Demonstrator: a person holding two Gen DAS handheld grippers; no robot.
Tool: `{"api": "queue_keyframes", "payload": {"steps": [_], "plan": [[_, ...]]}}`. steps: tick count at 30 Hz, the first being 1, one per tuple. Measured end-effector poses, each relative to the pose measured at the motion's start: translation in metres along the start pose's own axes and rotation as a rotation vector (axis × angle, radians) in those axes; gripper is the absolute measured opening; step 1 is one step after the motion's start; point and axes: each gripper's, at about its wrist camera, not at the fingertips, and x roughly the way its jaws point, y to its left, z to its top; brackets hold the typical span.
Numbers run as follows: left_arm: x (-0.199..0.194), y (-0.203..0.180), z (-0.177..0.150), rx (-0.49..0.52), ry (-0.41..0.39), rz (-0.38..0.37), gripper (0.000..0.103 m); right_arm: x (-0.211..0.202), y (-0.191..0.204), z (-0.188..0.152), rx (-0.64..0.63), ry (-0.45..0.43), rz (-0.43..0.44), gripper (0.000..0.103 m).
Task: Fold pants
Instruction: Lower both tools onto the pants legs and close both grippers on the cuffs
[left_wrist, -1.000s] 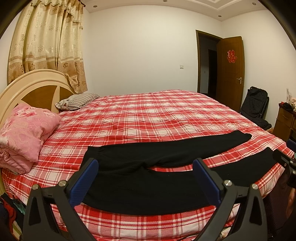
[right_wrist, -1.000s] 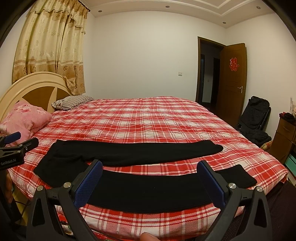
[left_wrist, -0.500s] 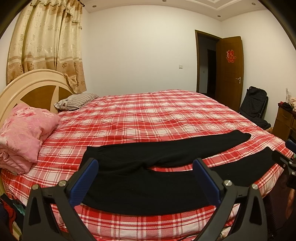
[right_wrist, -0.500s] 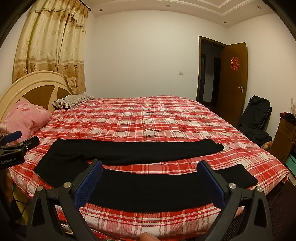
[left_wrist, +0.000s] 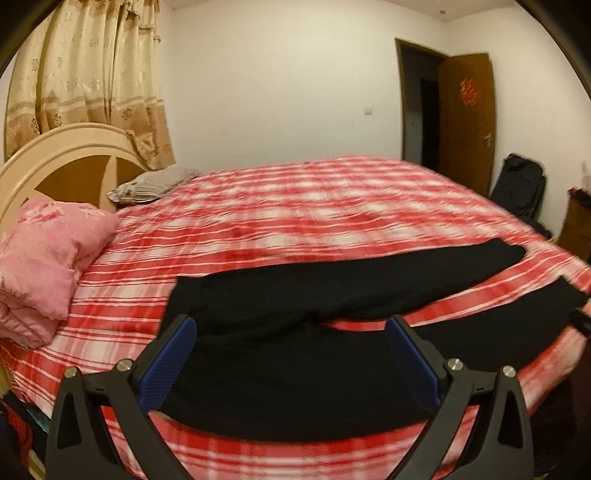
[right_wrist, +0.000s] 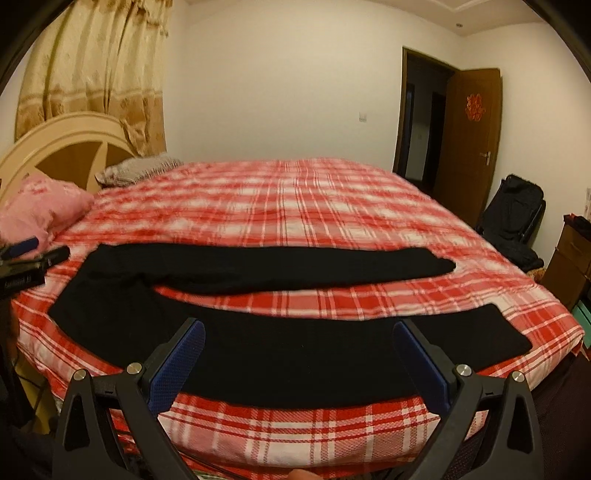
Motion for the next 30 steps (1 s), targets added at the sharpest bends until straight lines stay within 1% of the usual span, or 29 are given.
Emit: {"api": "queue_keyframes", "payload": {"steps": [7, 9, 13, 17, 19, 20, 22, 24, 27, 29, 30], "plan": [[0.073, 0.065, 0.01, -0.038, 0.078, 0.108, 0.103, 0.041, -0.012, -0.003, -0.044, 0.066, -0.057, 0.102], [0.097, 0.089, 0.015, -0.064, 0.101, 0.131, 0.103, 0.052, -0.019, 0.001, -0.045, 0.081, -0.07, 0.102], [0.133, 0.12, 0.021, -0.111, 0.13, 0.156, 0.102, 0.071, -0.037, 0.017, -0.057, 0.088, -0.1, 0.102], [0.167, 0.142, 0.025, -0.17, 0.177, 0.135, 0.096, 0.086, -0.054, 0.039, -0.079, 0.09, -0.121, 0.102], [0.183, 0.148, 0.026, -0.175, 0.197, 0.122, 0.082, 0.096, -0.064, 0.048, -0.08, 0.102, -0.115, 0.102], [0.191, 0.15, 0.026, -0.175, 0.213, 0.106, 0.08, 0.103, -0.071, 0.053, -0.07, 0.113, -0.105, 0.101], [0.208, 0.154, 0.026, -0.173, 0.243, 0.099, 0.079, 0.117, -0.087, 0.062, -0.036, 0.137, -0.097, 0.096], [0.221, 0.157, 0.025, -0.161, 0.258, 0.093, 0.079, 0.133, -0.1, 0.068, 0.001, 0.167, -0.092, 0.084], [0.24, 0.164, 0.025, -0.165, 0.289, 0.08, 0.078, 0.152, -0.116, 0.076, 0.045, 0.192, -0.088, 0.083], [0.25, 0.17, 0.024, -0.185, 0.307, 0.069, 0.073, 0.166, -0.123, 0.081, 0.057, 0.211, -0.093, 0.083], [0.256, 0.173, 0.023, -0.198, 0.318, 0.061, 0.069, 0.172, -0.127, 0.083, 0.068, 0.219, -0.091, 0.083]]}}
